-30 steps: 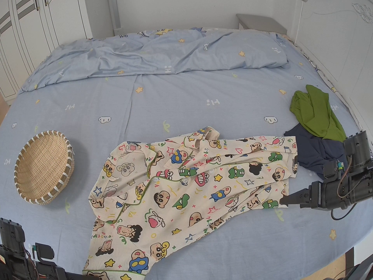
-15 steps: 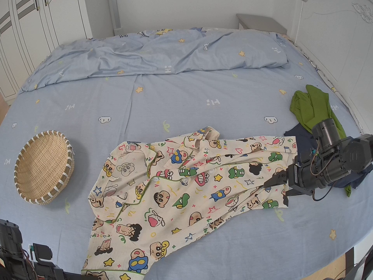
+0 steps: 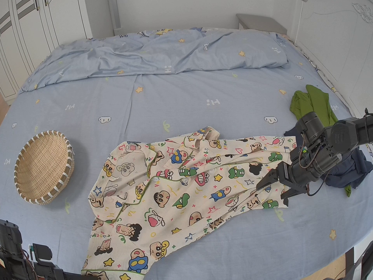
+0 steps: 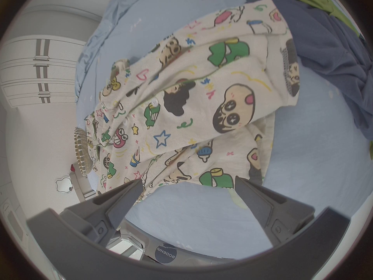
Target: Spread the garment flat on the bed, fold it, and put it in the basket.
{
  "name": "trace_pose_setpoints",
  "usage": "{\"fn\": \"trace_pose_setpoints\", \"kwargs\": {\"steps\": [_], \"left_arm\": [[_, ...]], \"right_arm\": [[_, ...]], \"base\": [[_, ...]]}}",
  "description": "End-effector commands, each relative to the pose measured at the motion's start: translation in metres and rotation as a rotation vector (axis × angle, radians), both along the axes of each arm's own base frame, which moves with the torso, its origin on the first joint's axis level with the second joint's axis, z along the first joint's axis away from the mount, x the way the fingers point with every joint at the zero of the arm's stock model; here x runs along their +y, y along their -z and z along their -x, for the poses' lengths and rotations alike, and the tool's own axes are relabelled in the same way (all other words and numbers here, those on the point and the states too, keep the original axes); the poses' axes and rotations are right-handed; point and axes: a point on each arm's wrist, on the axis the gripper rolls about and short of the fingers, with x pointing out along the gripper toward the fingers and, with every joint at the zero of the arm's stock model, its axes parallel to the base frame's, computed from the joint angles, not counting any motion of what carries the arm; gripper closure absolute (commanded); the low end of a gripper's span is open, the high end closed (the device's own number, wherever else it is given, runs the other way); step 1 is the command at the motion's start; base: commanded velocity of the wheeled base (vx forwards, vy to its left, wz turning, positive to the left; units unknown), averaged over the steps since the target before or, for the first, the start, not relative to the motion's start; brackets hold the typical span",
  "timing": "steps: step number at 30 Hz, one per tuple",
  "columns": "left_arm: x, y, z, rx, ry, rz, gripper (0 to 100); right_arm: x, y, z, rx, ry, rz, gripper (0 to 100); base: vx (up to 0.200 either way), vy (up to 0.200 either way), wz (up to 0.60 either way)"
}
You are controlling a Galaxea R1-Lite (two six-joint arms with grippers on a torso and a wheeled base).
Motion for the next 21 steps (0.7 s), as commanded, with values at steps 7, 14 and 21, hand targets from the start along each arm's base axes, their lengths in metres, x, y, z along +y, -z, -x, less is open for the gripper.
{"fn": "trace_pose_setpoints", "kwargs": {"steps": [7, 14, 21], "left_arm": [[0.000, 0.000, 0.000, 0.001, -0.004, -0.002, 100], [0.000, 0.000, 0.000, 0.001, -0.004, -0.002, 100], [0.000, 0.000, 0.000, 0.001, -0.004, -0.002, 100]], "right_arm": [[0.012, 0.014, -0.011, 0.035, -0.028, 0.009, 0], [0.015, 0.018, -0.012, 0.045, -0.037, 0.013, 0], [0.011, 0.028, -0.017, 0.071, -0.027, 0.019, 100]], "base": [[0.000, 0.000, 0.00], [0.000, 0.000, 0.00], [0.000, 0.000, 0.00]]}}
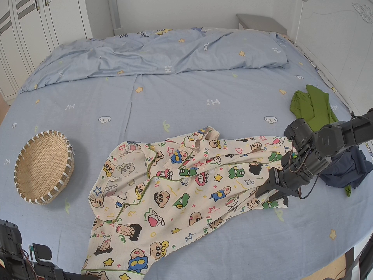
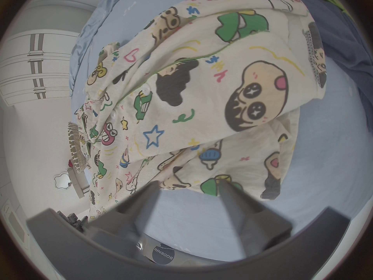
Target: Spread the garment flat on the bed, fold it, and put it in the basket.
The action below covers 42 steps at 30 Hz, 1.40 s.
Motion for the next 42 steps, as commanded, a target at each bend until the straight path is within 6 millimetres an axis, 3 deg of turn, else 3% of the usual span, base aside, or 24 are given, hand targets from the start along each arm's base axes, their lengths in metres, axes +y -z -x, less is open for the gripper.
{"fn": "trace_pose_setpoints", "kwargs": {"steps": [1, 13, 16, 22, 33, 34, 42], "left_arm": [[0.000, 0.000, 0.000, 0.003, -0.001, 0.001, 100], [0.000, 0.000, 0.000, 0.003, -0.002, -0.001, 100], [0.000, 0.000, 0.000, 0.003, -0.002, -0.001, 100], [0.000, 0.000, 0.000, 0.005, -0.002, -0.001, 100], [0.000, 0.000, 0.000, 0.006, 0.001, 0.001, 100], [0.000, 0.000, 0.000, 0.007, 0.000, 0.000, 100], [0.000, 0.000, 0.000, 0.003, 0.000, -0.001, 100]], "right_arm": [[-0.002, 0.009, -0.004, 0.023, 0.006, 0.003, 100], [-0.010, 0.014, -0.008, 0.038, 0.029, 0.006, 100], [-0.014, 0.005, -0.003, 0.029, 0.034, -0.003, 100], [-0.022, -0.027, 0.030, -0.028, 0.019, -0.058, 100], [-0.034, -0.011, 0.058, 0.043, 0.027, -0.030, 100], [-0.036, -0.011, 0.057, 0.038, 0.023, -0.029, 0], [-0.035, -0.021, 0.037, -0.024, 0.038, -0.049, 0]], "base": [[0.000, 0.000, 0.00], [0.000, 0.000, 0.00], [0.000, 0.000, 0.00], [0.000, 0.000, 0.00], [0.000, 0.000, 0.00], [0.000, 0.000, 0.00], [0.000, 0.000, 0.00]]}}
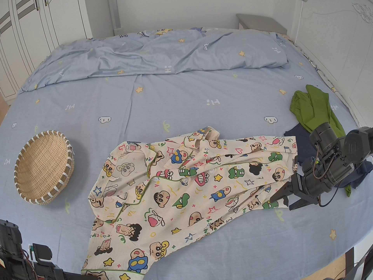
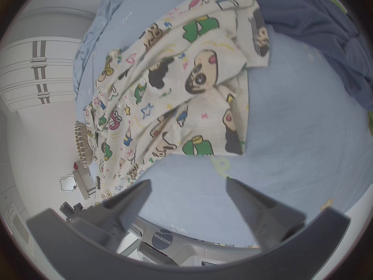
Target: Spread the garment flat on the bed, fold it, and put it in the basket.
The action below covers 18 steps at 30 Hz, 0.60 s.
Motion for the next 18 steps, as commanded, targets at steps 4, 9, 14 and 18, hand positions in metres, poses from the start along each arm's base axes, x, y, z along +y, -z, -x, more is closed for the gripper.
{"fn": "trace_pose_setpoints", "kwargs": {"steps": [4, 9, 14, 18], "left_arm": [[0.000, 0.000, 0.000, 0.002, -0.002, 0.001, 100], [0.000, 0.000, 0.000, 0.000, -0.002, 0.000, 100], [0.000, 0.000, 0.000, 0.002, -0.004, 0.000, 100], [0.000, 0.000, 0.000, 0.002, -0.004, 0.000, 100]], "right_arm": [[0.007, 0.008, -0.029, -0.005, 0.004, 0.002, 0], [0.011, 0.010, -0.037, -0.040, 0.002, -0.008, 0], [0.014, 0.015, -0.042, -0.050, -0.003, -0.011, 0], [0.016, 0.020, -0.045, -0.048, -0.006, -0.011, 0]], "base": [[0.000, 0.000, 0.00], [0.000, 0.000, 0.00], [0.000, 0.000, 0.00], [0.000, 0.000, 0.00]]}}
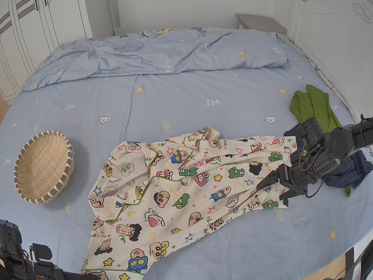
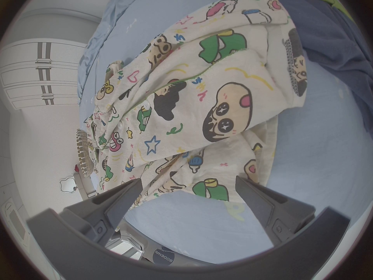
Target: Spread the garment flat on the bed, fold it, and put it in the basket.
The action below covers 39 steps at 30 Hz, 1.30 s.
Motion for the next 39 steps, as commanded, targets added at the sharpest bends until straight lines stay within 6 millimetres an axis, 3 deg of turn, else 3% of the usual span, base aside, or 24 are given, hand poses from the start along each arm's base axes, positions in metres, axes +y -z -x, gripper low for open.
{"fn": "trace_pose_setpoints", "kwargs": {"steps": [1, 15, 16, 30, 33, 37, 39], "left_arm": [[0.000, 0.000, 0.000, 0.003, -0.001, 0.000, 100], [0.000, 0.000, 0.000, 0.003, -0.003, 0.000, 100], [0.000, 0.000, 0.000, 0.001, -0.003, 0.000, 100], [0.000, 0.000, 0.000, 0.004, -0.001, 0.000, 100], [0.000, 0.000, 0.000, 0.006, -0.003, 0.000, 100], [0.000, 0.000, -0.002, 0.022, 0.001, 0.001, 100], [0.000, 0.003, -0.006, 0.072, 0.004, 0.005, 100]], "right_arm": [[0.002, 0.011, -0.005, 0.022, -0.004, 0.005, 0], [0.007, 0.033, -0.022, 0.048, -0.005, 0.013, 0], [0.008, 0.034, -0.023, 0.051, -0.006, 0.015, 100], [0.004, 0.033, -0.019, 0.058, 0.001, 0.014, 100], [0.000, 0.025, -0.009, 0.050, 0.004, 0.013, 100], [-0.007, 0.002, 0.023, 0.014, 0.005, 0.003, 100], [-0.013, -0.008, 0.050, -0.007, -0.001, 0.001, 100]], "base": [[0.000, 0.000, 0.00], [0.000, 0.000, 0.00], [0.000, 0.000, 0.00], [0.000, 0.000, 0.00], [0.000, 0.000, 0.00], [0.000, 0.000, 0.00], [0.000, 0.000, 0.00]]}}
